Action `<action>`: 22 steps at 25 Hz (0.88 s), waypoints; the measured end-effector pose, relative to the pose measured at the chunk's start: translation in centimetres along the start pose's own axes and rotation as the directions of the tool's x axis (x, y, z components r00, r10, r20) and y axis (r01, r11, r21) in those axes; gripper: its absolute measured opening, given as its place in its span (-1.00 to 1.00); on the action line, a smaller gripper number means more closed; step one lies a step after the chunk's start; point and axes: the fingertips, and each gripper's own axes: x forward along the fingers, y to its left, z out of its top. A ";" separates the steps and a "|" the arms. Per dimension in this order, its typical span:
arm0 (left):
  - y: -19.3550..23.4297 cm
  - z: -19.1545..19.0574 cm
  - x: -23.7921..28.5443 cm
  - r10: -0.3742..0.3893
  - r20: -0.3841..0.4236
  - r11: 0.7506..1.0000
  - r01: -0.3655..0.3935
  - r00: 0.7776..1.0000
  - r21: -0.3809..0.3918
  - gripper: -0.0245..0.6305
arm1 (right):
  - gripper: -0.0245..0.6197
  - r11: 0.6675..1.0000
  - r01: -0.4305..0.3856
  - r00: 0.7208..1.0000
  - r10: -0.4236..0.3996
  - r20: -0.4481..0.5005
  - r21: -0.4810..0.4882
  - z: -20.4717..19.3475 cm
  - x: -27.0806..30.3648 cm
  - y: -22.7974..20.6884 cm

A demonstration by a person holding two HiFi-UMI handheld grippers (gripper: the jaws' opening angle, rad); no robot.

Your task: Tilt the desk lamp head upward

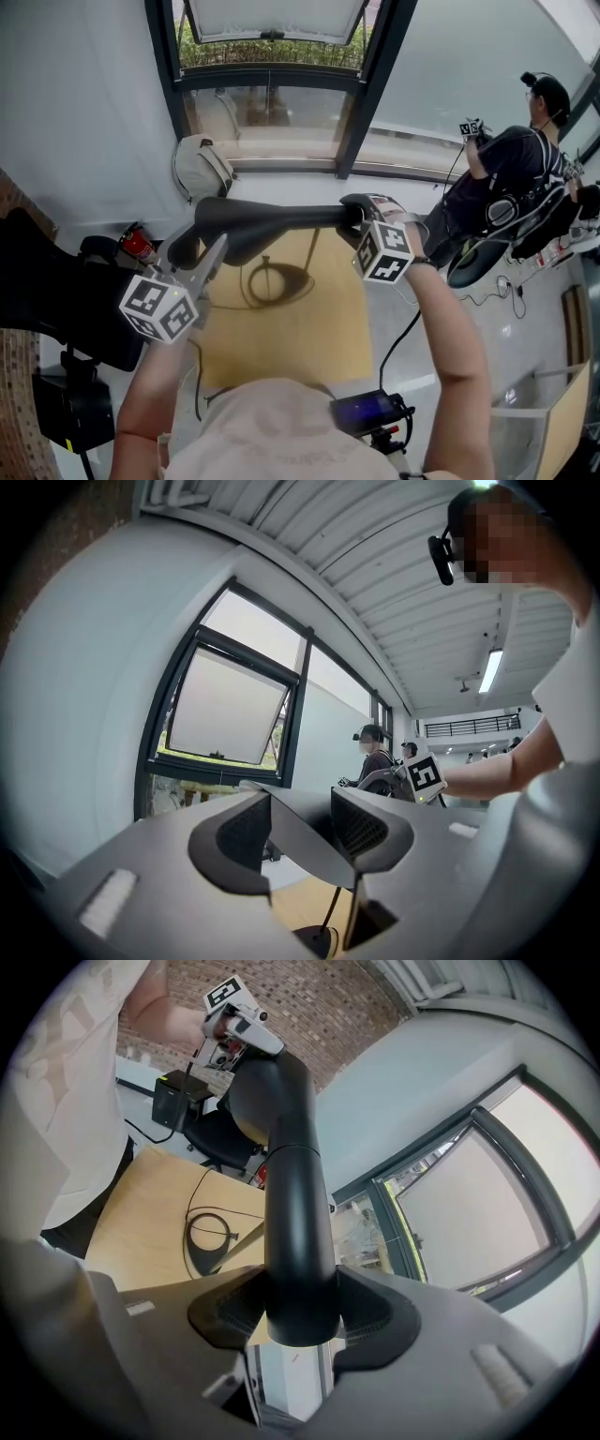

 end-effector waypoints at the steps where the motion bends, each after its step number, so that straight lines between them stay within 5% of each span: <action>1: -0.1 0.3 0.0 -0.003 0.005 1.000 0.003 1.000 0.008 -0.31 | -0.19 1.000 0.006 1.000 -0.006 0.004 0.011 0.0 0.1 0.1; 22: -1.1 3.9 2.1 0.010 -0.001 0.996 -0.010 1.000 0.084 -0.33 | -0.19 0.980 0.064 0.995 -0.077 0.065 0.187 0.0 0.8 0.6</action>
